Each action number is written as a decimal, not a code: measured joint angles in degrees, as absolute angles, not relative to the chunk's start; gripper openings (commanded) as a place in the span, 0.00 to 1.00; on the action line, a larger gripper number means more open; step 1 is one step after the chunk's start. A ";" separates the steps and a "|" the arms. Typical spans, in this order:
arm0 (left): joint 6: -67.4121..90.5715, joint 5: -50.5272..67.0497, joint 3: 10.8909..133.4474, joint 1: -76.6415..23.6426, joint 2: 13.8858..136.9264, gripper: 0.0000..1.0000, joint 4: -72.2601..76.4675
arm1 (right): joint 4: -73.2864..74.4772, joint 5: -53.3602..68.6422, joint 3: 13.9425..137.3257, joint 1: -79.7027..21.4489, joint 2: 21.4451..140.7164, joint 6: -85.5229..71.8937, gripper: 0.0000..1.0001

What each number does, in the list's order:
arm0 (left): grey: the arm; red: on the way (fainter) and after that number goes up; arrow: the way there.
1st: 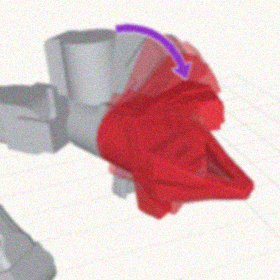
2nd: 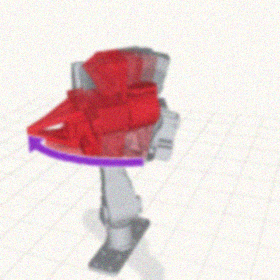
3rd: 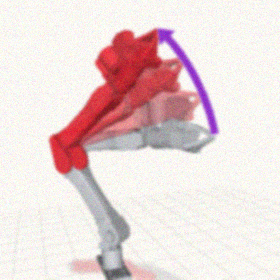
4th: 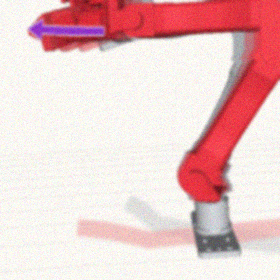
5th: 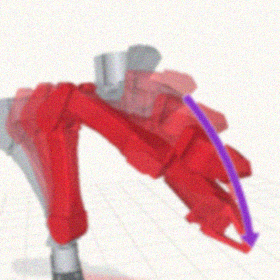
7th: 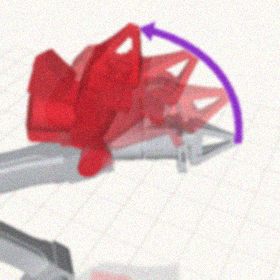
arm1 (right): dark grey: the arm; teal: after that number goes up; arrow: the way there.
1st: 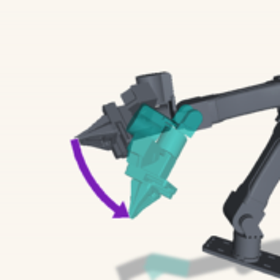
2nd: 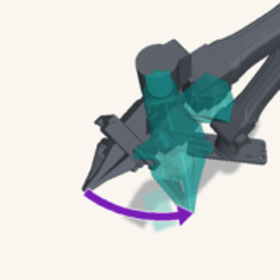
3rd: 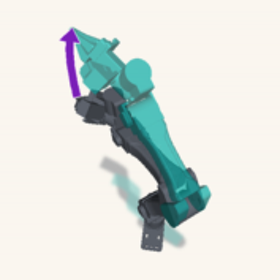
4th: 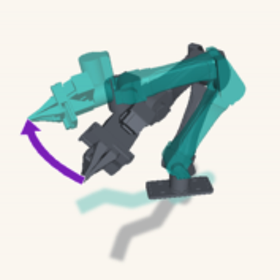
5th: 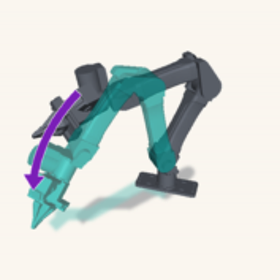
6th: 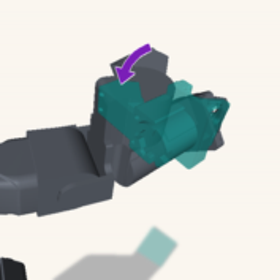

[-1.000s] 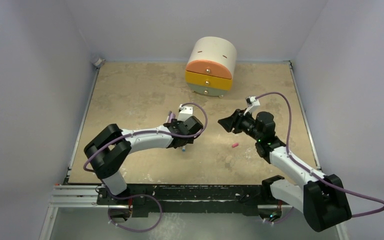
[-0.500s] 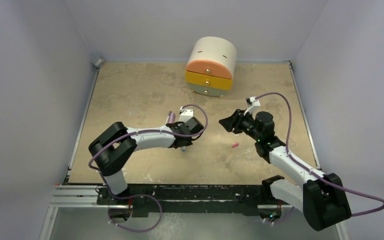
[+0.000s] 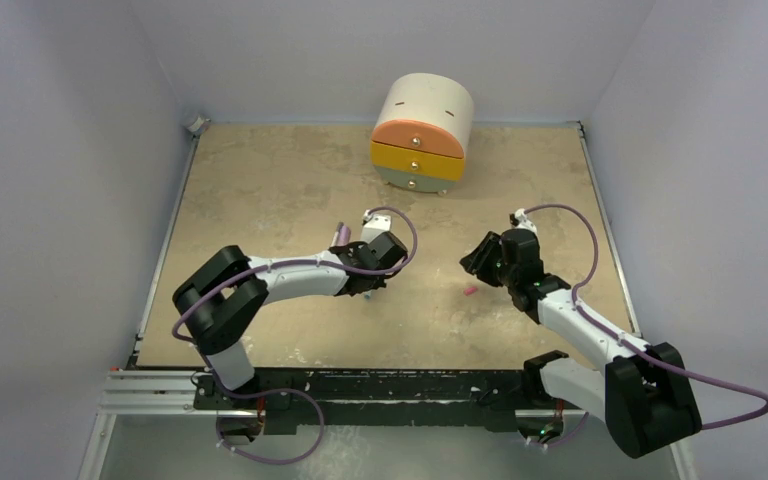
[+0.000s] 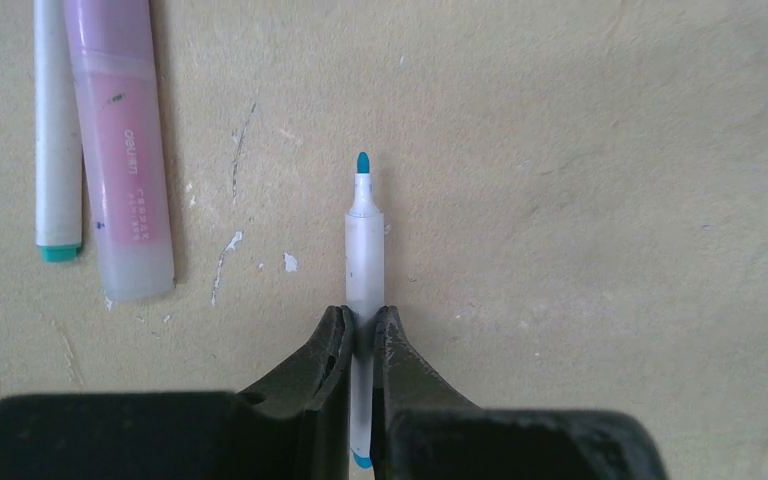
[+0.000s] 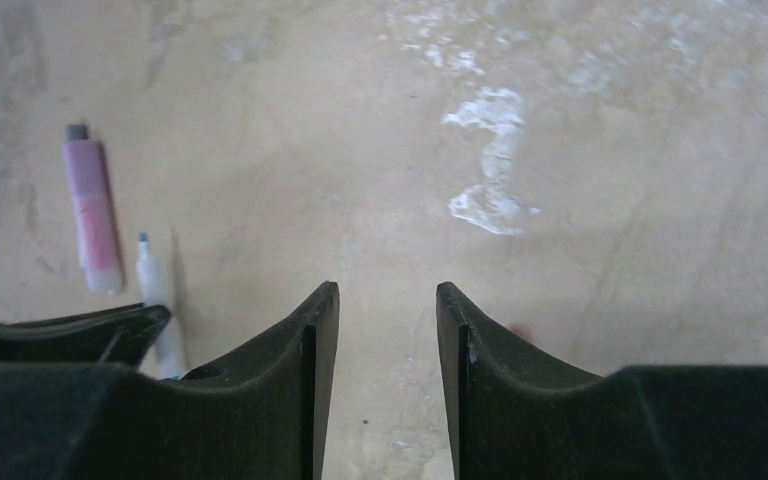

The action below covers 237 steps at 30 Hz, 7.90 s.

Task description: Insert the pens into the pen caps

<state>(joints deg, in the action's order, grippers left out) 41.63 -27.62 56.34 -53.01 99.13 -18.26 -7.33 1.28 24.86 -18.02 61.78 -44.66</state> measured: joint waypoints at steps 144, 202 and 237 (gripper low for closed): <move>24.80 8.54 41.34 -40.82 82.11 0.00 22.59 | 10.50 -9.56 30.13 -25.21 72.38 -61.30 0.03; 24.45 9.58 38.61 -39.35 81.41 0.00 23.07 | 12.10 -10.46 36.58 -28.05 78.39 -48.31 0.43; 24.38 9.34 38.50 -39.00 79.85 0.00 22.72 | 17.10 -15.64 44.95 -29.61 86.96 -52.97 0.38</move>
<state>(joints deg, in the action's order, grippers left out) 24.38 9.34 38.50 -39.00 79.85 22.72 17.10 -15.64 44.95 -29.61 86.96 -52.97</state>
